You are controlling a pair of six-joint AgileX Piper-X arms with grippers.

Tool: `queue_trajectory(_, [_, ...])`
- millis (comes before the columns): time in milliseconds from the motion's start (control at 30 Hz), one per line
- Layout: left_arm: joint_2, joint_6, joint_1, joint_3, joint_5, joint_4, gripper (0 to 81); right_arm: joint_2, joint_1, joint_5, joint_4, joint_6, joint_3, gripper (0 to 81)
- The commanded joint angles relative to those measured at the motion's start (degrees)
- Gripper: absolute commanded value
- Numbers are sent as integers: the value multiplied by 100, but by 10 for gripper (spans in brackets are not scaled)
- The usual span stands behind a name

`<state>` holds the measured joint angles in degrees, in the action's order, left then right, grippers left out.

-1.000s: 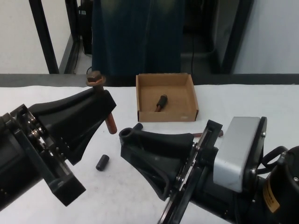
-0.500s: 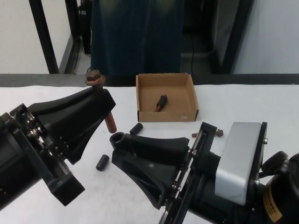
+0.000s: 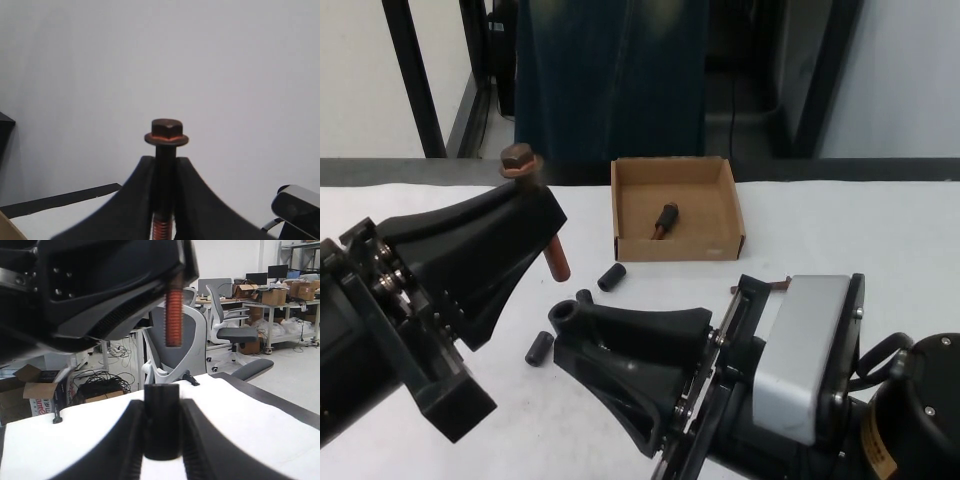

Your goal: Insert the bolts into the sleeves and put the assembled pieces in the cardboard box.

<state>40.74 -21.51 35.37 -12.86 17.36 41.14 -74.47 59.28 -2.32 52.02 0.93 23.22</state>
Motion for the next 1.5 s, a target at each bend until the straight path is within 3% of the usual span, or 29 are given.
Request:
queue_trajectory(0, [-53, 92, 23, -19, 228, 264, 8, 8, 10, 351, 154, -7, 78, 3])
queue_trajectory(933, [-53, -161, 23, -8, 206, -19, 8, 8, 10, 462, 315, -7, 78, 3])
queue_trajectory(1133, [-53, -161, 23, -8, 206, -19, 8, 8, 10, 105, 314, -7, 78, 3])
queue_trajectory(1467, [-53, -161, 23, -8, 206, -66, 8, 8, 79, 113, 445, -7, 78, 3])
